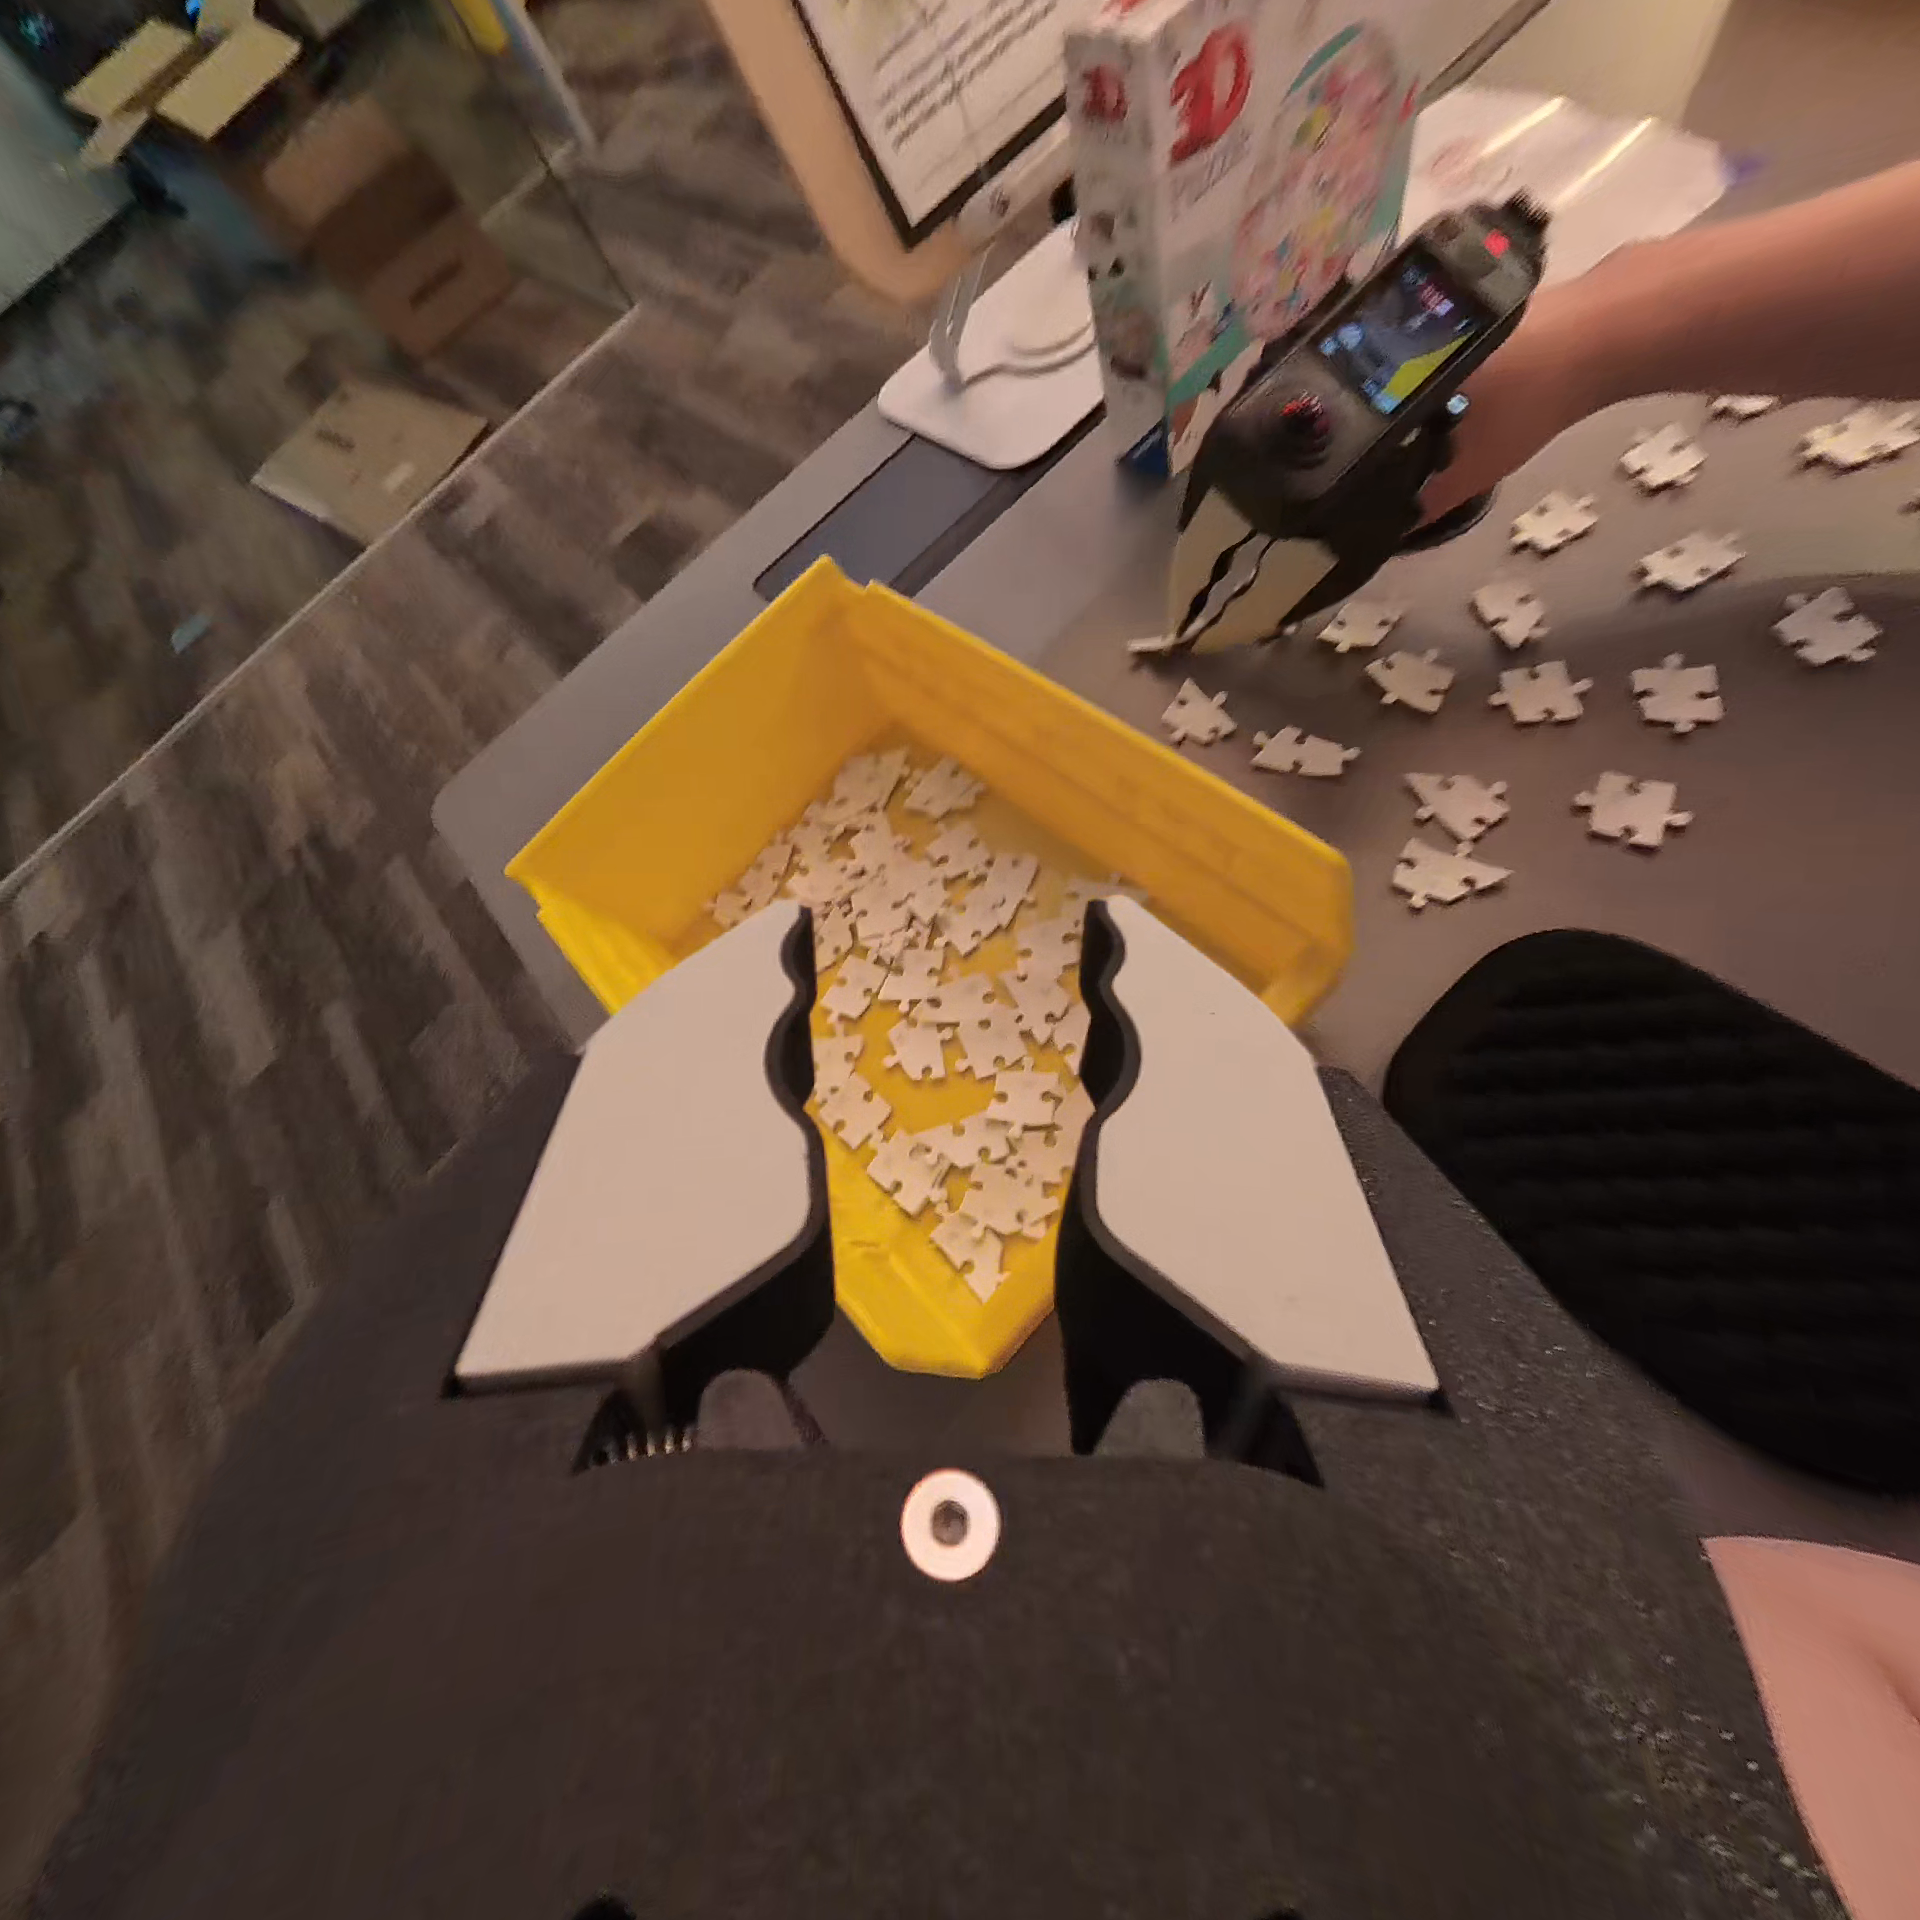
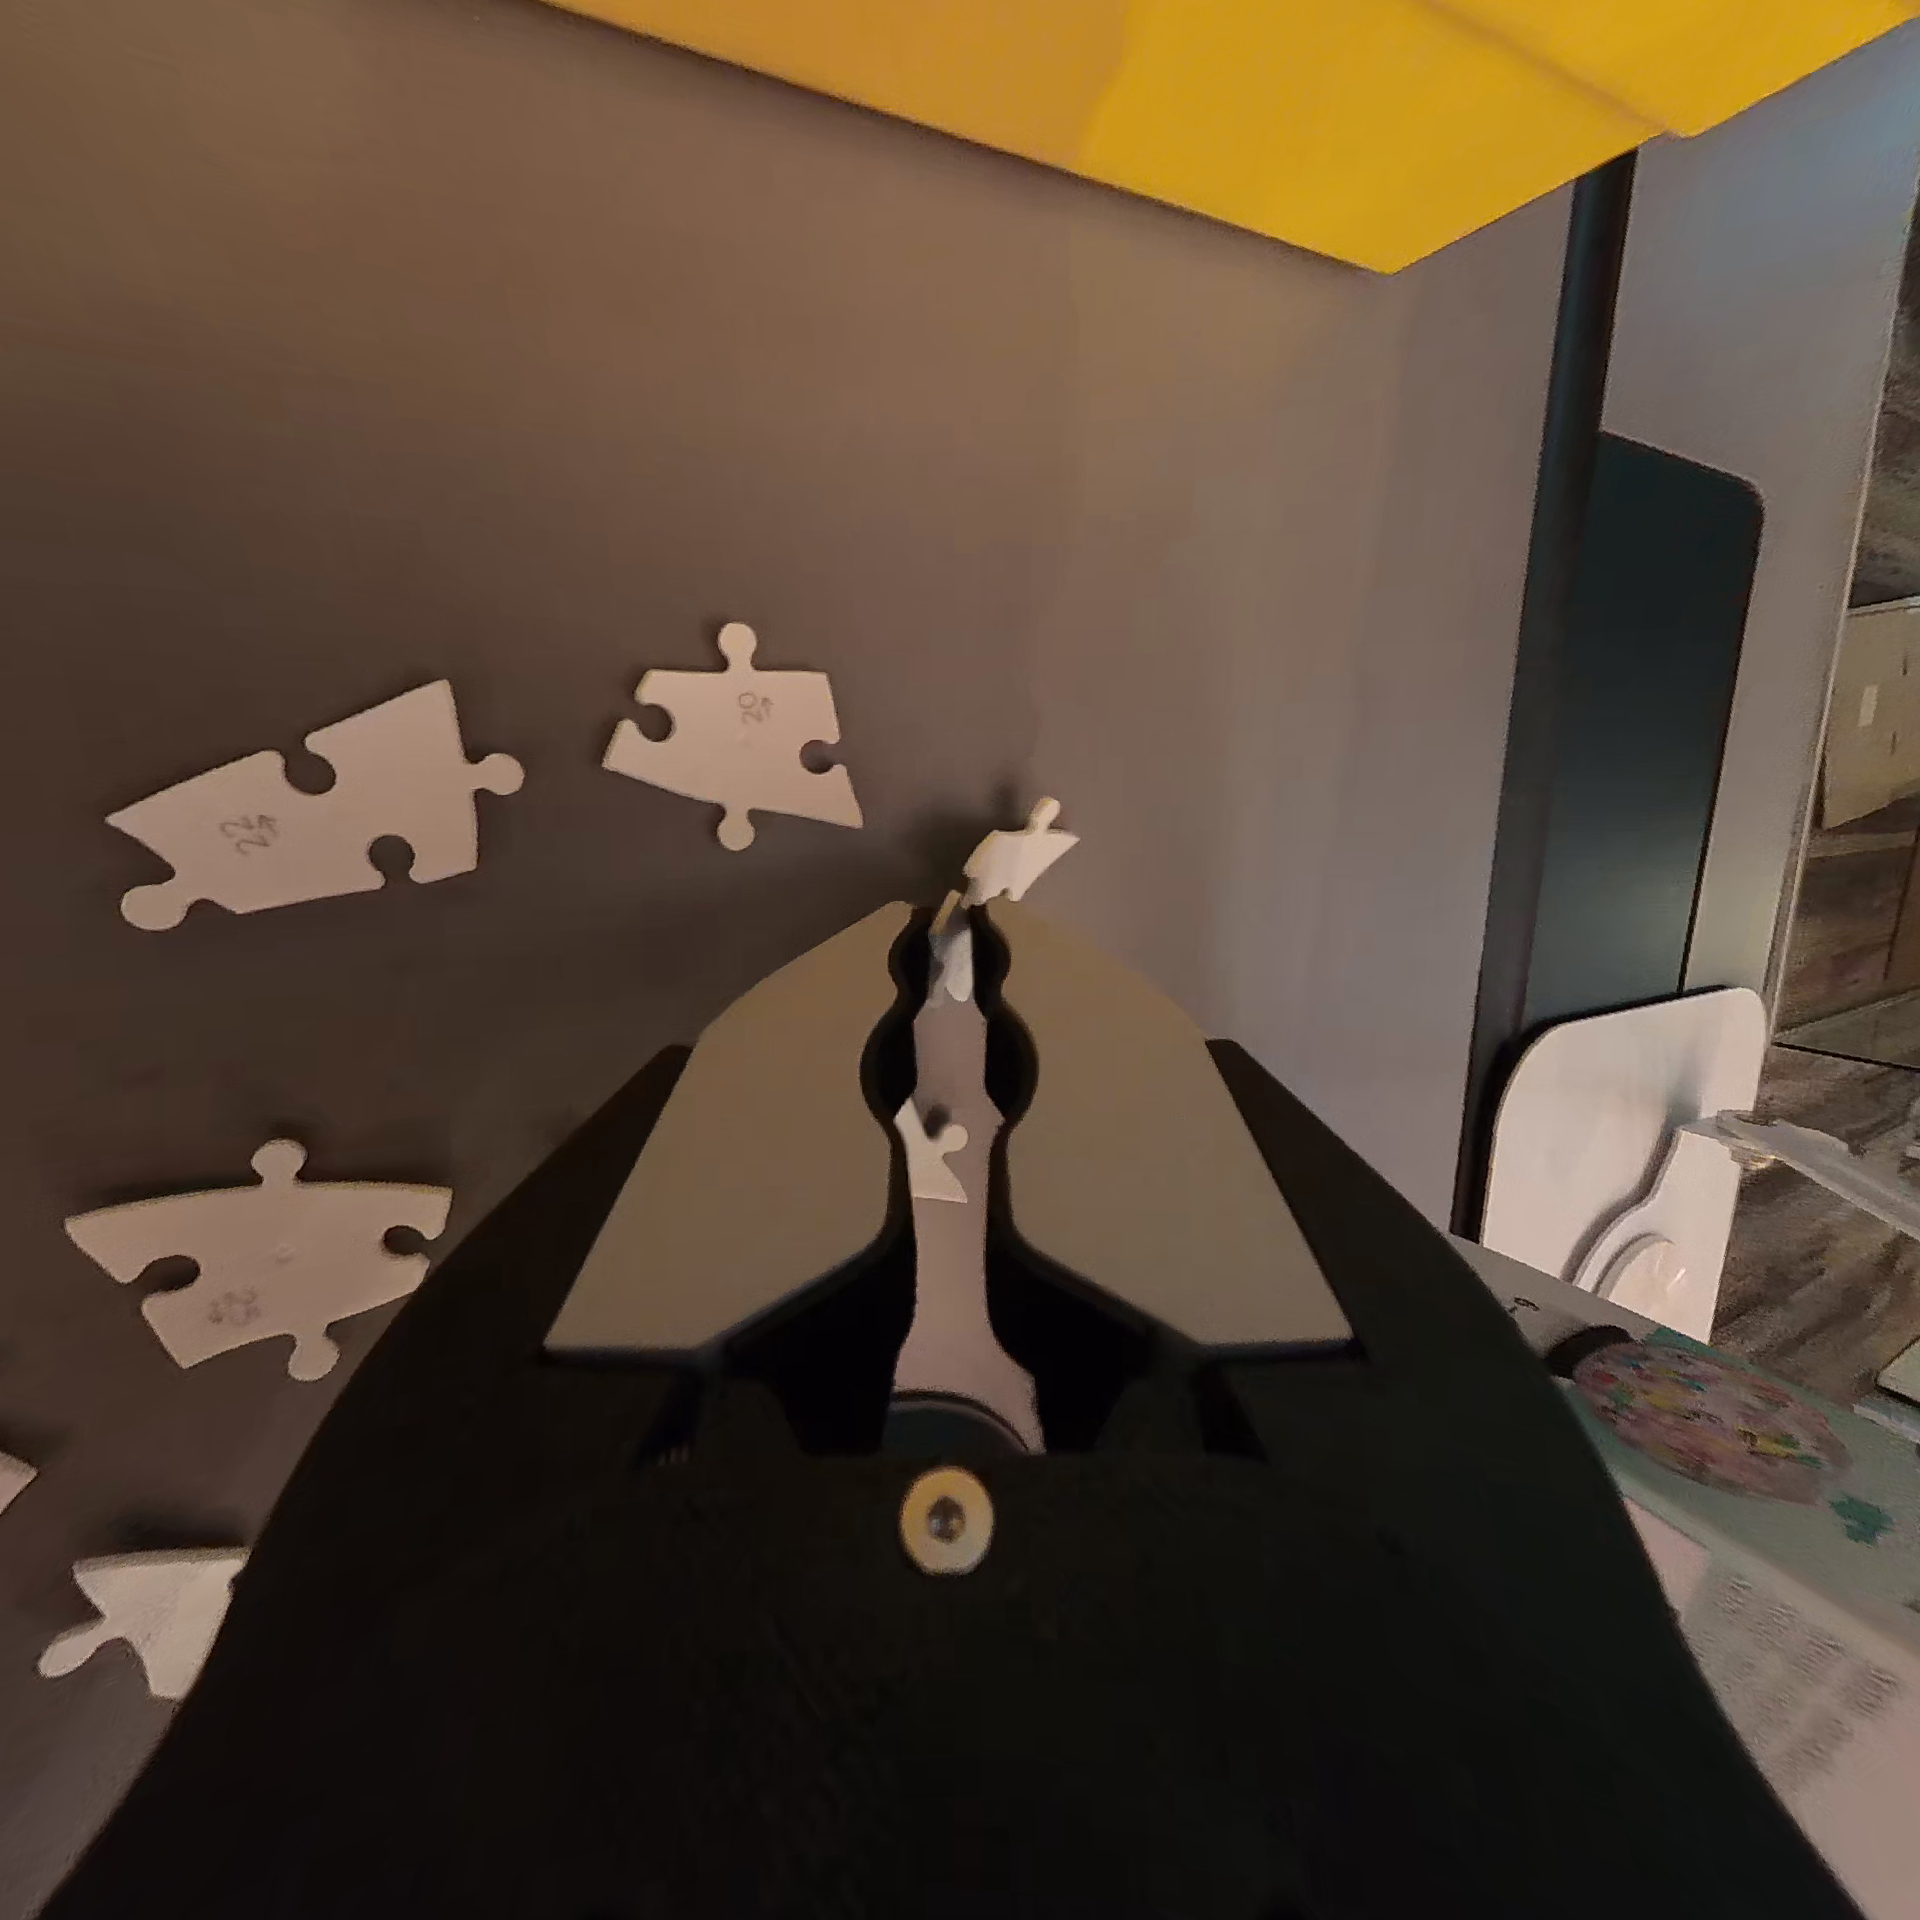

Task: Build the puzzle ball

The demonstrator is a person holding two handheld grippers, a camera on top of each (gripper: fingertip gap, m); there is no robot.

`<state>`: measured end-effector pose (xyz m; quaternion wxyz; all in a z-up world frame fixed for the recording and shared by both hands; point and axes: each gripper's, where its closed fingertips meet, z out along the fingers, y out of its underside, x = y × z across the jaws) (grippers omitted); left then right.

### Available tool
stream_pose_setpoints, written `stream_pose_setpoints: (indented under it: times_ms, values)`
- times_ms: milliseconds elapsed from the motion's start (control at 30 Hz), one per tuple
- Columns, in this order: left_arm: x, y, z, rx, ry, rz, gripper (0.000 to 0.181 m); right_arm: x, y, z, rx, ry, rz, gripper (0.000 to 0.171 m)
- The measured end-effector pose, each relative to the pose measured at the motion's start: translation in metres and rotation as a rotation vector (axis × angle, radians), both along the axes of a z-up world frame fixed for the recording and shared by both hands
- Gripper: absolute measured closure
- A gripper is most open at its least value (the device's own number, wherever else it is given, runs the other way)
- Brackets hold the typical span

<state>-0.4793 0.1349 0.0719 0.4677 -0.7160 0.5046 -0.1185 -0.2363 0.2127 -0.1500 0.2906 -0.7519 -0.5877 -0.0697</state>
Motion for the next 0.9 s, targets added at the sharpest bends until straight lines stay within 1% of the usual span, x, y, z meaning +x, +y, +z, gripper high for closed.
stream_pose_setpoints:
  times_ms: [67, 133, 200, 233, 333, 467, 500, 567, 633, 700, 800, 900]
  values:
    - [-0.001, 0.006, -0.012, -0.042, 0.056, 0.034, 0.132, 0.000, -0.002, -0.001, 0.001, 0.006, 0.001, 0.160]
    - [-0.003, 0.014, -0.026, -0.090, 0.123, 0.080, 0.133, -0.004, -0.005, 0.002, -0.016, 0.055, -0.003, 0.157]
    - [-0.009, 0.027, -0.041, -0.128, 0.203, 0.164, 0.136, -0.004, -0.008, 0.011, -0.006, 0.103, -0.016, 0.150]
    - [-0.012, 0.033, -0.049, -0.153, 0.247, 0.204, 0.135, -0.003, -0.011, 0.018, 0.002, 0.122, -0.023, 0.148]
    - [-0.015, 0.046, -0.078, -0.239, 0.389, 0.282, 0.139, -0.002, -0.026, 0.046, 0.024, 0.231, -0.022, 0.147]
    - [-0.016, 0.054, -0.120, -0.416, 0.555, 0.395, 0.152, 0.009, -0.061, 0.080, 0.040, 0.373, -0.026, 0.147]
    - [-0.016, 0.058, -0.128, -0.456, 0.568, 0.444, 0.158, 0.013, -0.071, 0.085, 0.043, 0.393, -0.024, 0.147]
    - [-0.010, 0.060, -0.146, -0.594, 0.545, 0.527, 0.167, 0.023, -0.085, 0.093, 0.058, 0.428, -0.036, 0.147]
    - [-0.010, 0.068, -0.161, -0.688, 0.522, 0.639, 0.166, 0.030, -0.094, 0.102, 0.068, 0.480, -0.046, 0.147]
    - [-0.013, 0.072, -0.175, -0.765, 0.533, 0.714, 0.164, 0.032, -0.097, 0.115, 0.080, 0.550, -0.044, 0.147]
    - [-0.027, 0.076, -0.192, -0.806, 0.626, 0.818, 0.157, 0.039, -0.099, 0.130, 0.090, 0.553, -0.037, 0.147]
    - [-0.027, 0.079, -0.202, -0.821, 0.659, 0.850, 0.155, 0.041, -0.104, 0.140, 0.104, 0.561, -0.016, 0.147]
